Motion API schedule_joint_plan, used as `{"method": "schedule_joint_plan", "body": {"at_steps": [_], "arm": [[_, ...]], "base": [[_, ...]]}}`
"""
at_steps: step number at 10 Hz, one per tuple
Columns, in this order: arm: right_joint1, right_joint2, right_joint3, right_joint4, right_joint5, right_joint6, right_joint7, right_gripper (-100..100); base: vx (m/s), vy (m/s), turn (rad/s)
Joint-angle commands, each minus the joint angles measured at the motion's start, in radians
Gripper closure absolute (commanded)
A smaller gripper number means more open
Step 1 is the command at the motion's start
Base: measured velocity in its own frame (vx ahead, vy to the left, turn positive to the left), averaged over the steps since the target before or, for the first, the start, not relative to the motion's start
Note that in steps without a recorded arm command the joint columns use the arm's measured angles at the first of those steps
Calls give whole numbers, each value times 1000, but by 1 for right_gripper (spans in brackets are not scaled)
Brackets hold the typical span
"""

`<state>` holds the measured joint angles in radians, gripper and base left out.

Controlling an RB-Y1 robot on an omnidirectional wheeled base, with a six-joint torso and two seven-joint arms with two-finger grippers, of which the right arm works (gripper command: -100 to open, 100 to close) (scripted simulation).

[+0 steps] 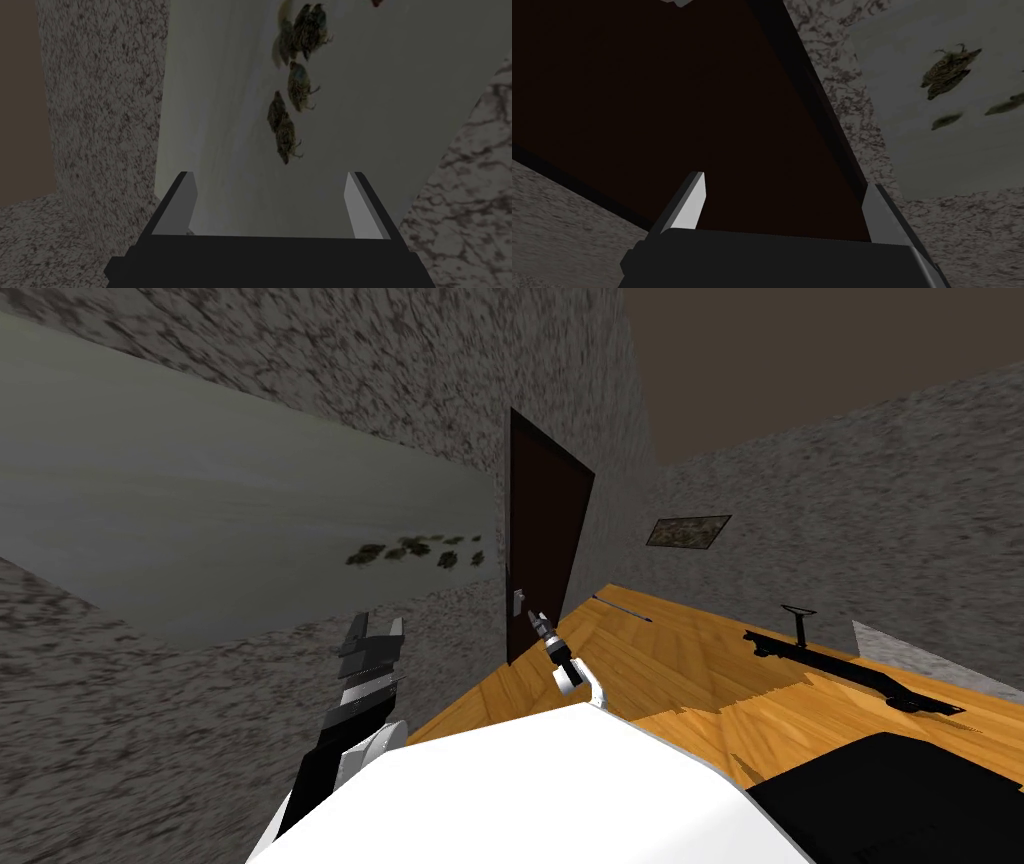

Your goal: Pull the door open

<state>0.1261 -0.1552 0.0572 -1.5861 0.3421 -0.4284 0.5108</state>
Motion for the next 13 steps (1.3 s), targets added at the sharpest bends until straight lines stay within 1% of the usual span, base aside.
{"method": "schedule_joint_plan", "body": {"at_steps": [1,7,11,13], "arm": [[-20,-11,1,43,25,-2,34,-100],[-90,-35,9,186,111,-8,147,-100],[-128,-49,14,265,159,-11,211,-100],[-143,-54,16,296,178,-13,236,-100]], "base": [[60,-94,99],[77,-95,78],[67,-79,69],[63,-66,52]]}}
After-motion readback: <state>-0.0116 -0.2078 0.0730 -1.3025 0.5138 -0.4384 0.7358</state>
